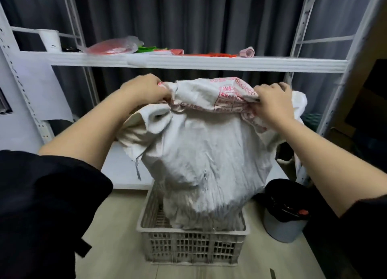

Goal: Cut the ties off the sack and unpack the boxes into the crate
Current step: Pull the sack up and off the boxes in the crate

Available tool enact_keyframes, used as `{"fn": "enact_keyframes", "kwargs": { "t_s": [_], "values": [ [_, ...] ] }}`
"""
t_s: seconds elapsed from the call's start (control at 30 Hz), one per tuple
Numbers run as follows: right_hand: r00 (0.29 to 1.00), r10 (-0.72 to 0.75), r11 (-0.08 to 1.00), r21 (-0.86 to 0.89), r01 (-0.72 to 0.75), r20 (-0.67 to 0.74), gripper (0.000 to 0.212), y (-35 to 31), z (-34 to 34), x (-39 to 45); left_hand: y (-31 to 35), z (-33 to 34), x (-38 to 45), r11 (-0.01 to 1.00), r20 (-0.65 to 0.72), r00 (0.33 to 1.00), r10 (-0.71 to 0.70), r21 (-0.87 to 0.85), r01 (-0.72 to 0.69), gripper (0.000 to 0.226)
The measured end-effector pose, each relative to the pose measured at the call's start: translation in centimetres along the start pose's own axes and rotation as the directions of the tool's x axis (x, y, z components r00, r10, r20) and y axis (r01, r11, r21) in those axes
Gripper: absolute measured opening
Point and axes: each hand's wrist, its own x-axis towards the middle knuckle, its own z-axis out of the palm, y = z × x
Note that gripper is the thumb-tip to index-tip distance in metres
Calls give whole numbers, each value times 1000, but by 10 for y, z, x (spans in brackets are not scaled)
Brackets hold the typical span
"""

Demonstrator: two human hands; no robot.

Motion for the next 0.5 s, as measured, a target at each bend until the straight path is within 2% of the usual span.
{"fn": "enact_keyframes", "kwargs": {
  "t_s": [0.17, 0.2, 0.23, 0.3, 0.33, 0.4, 0.43, 0.5],
  "values": [
    [1000, -18, 999, 40, 19, -10, 20, 4, -2, 3, 8, -13, 1, 1000, -14, 1000, 27, 3, -27, 36],
    [999, -29, 998, 63, 28, 31, 21, 3, -2, 3, 10, -14, 2, 999, 3, 1000, 25, 21, -25, 38],
    [995, -52, 996, 72, 46, 86, 22, 2, -1, 1, 12, -14, 3, 999, 50, 999, 18, 48, -20, 39],
    [997, -60, 996, 63, 57, 50, 26, 3, 3, 1, 12, -11, 4, 998, 159, 987, -4, 64, -6, 40],
    [998, -59, 996, 71, 57, 23, 27, 3, 3, 1, 10, -8, 5, 998, 134, 991, 0, 65, -9, 35],
    [996, -24, 992, 125, 14, 83, 21, 3, 3, -2, 6, 2, 8, 989, -88, 995, 46, 145, -33, 23],
    [997, 1, 993, 119, -10, 81, 17, 5, 3, -2, 5, 9, 9, 979, -153, 984, 86, 195, -56, 23],
    [997, 18, 998, 63, -23, 75, 14, 6, 5, -4, 0, 27, 8, 954, -106, 982, 155, 274, -121, 27]
  ]
}}
